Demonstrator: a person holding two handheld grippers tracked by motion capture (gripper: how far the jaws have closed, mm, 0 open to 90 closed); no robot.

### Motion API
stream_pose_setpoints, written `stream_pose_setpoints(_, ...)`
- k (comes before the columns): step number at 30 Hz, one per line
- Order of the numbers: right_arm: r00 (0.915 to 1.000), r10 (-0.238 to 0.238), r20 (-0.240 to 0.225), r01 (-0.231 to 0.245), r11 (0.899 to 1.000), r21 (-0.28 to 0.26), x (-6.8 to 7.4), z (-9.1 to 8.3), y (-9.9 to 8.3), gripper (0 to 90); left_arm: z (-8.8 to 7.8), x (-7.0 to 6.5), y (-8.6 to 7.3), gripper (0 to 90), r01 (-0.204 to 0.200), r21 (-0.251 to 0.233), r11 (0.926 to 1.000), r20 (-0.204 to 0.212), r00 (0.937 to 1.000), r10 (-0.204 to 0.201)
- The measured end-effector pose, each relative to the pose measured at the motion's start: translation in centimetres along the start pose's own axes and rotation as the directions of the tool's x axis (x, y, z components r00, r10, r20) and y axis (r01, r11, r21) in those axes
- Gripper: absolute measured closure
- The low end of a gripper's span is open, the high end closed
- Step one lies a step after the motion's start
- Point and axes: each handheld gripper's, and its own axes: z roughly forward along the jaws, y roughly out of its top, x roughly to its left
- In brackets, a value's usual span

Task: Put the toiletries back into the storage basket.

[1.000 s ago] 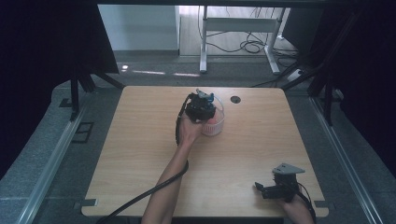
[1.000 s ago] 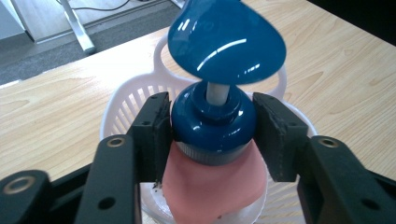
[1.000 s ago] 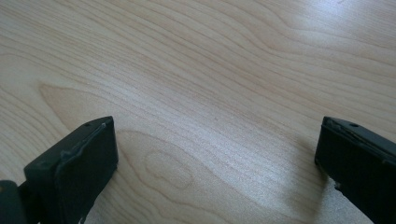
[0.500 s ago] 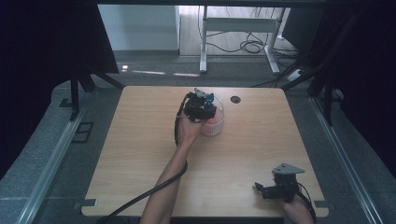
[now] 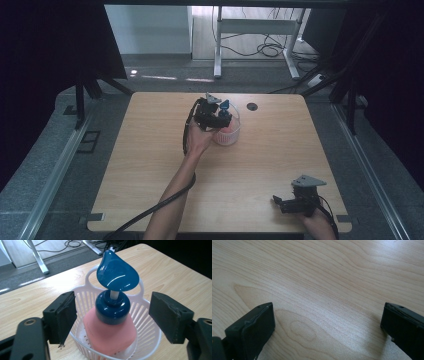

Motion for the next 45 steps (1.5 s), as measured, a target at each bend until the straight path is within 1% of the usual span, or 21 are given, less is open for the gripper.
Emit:
stream_pose_setpoints(7,1.0,-0.001,0.0,0.001,1.0,0.0,0.0,0.0,0.0,0.0,-0.8,0.0,0.0,17.4,-0.007,-0.001,1.0,0.013,0.9999,0.007)
stream_pose_setpoints(13,1.0,-0.001,0.001,0.001,1.0,0.0,0.0,0.0,0.0,0.0,-1.4,0.1,-0.1,13.0,-0.001,-0.005,1.0,0.023,0.9997,0.001)
stream_pose_setpoints(21,1.0,0.0,0.001,0.0,1.0,-0.001,0.0,0.0,0.0,0.0,-2.1,0.0,-0.3,11.4,-0.008,-0.002,1.0,0.03,0.9995,0.008)
stream_pose_setpoints(27,1.0,0.001,0.001,-0.001,1.0,0.0,0.0,0.0,0.0,0.0,-2.6,-0.3,-0.7,11.0,-0.032,0.009,0.9994,0.027,0.9991,0.032)
stream_pose_setpoints(32,1.0,0.001,0.001,-0.001,1.0,0.0,0.0,0.0,0.0,0.0,-3.1,-0.5,-0.8,10.8,-0.033,0.002,0.9994,0.03,0.999,0.033)
stream_pose_setpoints(40,1.0,0.001,0.001,-0.001,1.0,0.0,0.0,0.0,0.0,0.0,-4.0,-0.8,-1.0,10.8,-0.049,-0.011,0.9988,0.037,0.9981,0.049)
stream_pose_setpoints(45,1.0,0.0,0.001,0.0,1.0,0.0,0.0,0.0,0.0,0.0,-4.5,-0.8,-1.1,10.7,-0.038,-0.025,0.999,0.049,0.998,0.039)
